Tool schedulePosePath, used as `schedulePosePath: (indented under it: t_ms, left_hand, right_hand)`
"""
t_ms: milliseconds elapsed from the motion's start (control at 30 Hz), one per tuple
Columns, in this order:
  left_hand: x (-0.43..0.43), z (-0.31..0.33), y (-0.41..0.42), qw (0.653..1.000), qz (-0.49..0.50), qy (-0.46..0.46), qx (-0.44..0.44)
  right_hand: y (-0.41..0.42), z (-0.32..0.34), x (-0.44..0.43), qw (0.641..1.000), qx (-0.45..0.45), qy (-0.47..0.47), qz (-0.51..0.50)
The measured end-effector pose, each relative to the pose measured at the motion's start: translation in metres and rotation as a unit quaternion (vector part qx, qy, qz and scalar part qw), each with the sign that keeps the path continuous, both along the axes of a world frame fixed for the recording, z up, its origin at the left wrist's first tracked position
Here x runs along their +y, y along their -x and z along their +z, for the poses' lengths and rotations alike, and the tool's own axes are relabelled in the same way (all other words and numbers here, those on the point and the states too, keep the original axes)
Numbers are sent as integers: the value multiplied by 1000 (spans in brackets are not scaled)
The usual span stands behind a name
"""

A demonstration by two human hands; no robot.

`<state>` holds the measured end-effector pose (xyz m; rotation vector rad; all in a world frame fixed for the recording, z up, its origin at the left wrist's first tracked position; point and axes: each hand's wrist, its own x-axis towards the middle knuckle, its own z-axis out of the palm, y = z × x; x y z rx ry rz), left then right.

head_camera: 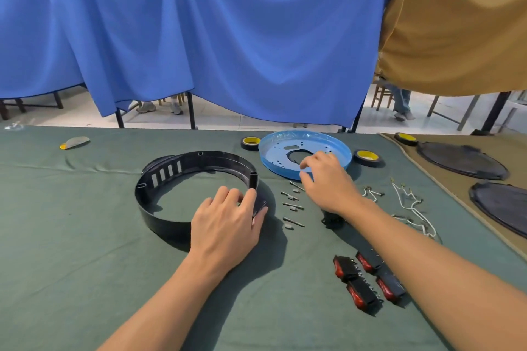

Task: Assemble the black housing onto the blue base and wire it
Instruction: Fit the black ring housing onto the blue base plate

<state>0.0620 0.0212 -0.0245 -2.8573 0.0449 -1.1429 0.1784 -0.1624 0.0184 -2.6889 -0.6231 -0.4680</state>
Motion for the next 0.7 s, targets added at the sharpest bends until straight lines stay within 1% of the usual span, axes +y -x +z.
schedulePosePath:
  t_ms: [167,267,367,433,700]
  left_hand:
    - [13,2,-17,1000,-4,12,1]
    - [18,-1,-21,1000,-6,28,-12]
    - [18,-3,-23,999,-1,35,-11]
    - [18,-3,-23,999,-1,36,-11]
    - [20,-3,-22,999,-5,36,-9]
  right_hand:
    - [-19,-2,9,995,-10,102,-8]
    - [-24,-4,16,986,-55,154,-23]
    - [-27,-3,19,976,-53,207,-40]
    - [-29,-4,20,975,-55,214,-39]
    - [-17,15,24,977,-146,155,4]
